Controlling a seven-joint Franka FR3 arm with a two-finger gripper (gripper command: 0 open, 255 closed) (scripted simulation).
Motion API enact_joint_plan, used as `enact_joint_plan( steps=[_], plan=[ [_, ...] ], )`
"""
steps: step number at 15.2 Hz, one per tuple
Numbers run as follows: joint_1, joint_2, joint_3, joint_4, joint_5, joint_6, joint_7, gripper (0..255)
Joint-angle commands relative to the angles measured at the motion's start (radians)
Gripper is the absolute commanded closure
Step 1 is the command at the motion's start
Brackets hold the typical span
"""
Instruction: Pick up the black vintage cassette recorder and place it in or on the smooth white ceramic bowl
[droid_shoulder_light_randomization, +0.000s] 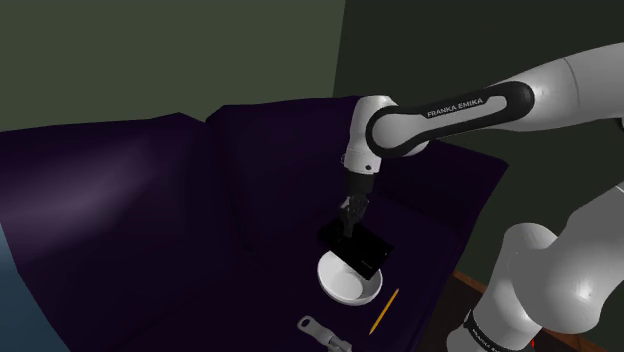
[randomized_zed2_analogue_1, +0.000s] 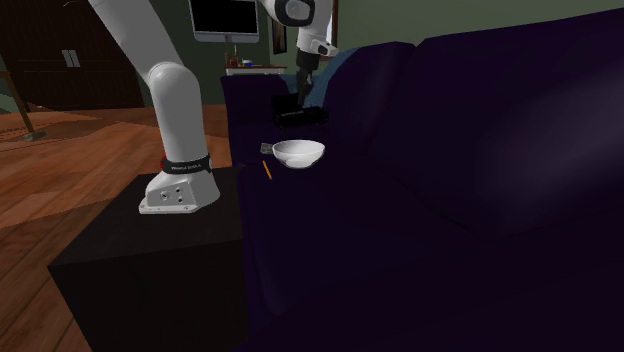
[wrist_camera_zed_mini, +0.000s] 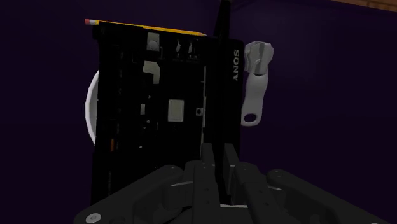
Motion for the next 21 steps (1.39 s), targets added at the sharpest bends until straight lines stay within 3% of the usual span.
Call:
enact_joint_plan(
  steps=[1, 16, 21],
  plan=[
    [0.005, 0.011, 0.006, -0.015, 0.008, 0.029, 0.001, 255],
    [0.02, 0.132, 0.004, -0.119, 0.055, 0.245, -0.068, 255],
    [0.02, 0.132, 0.004, -0.119, 0.055, 0.245, -0.068, 255]
  ],
)
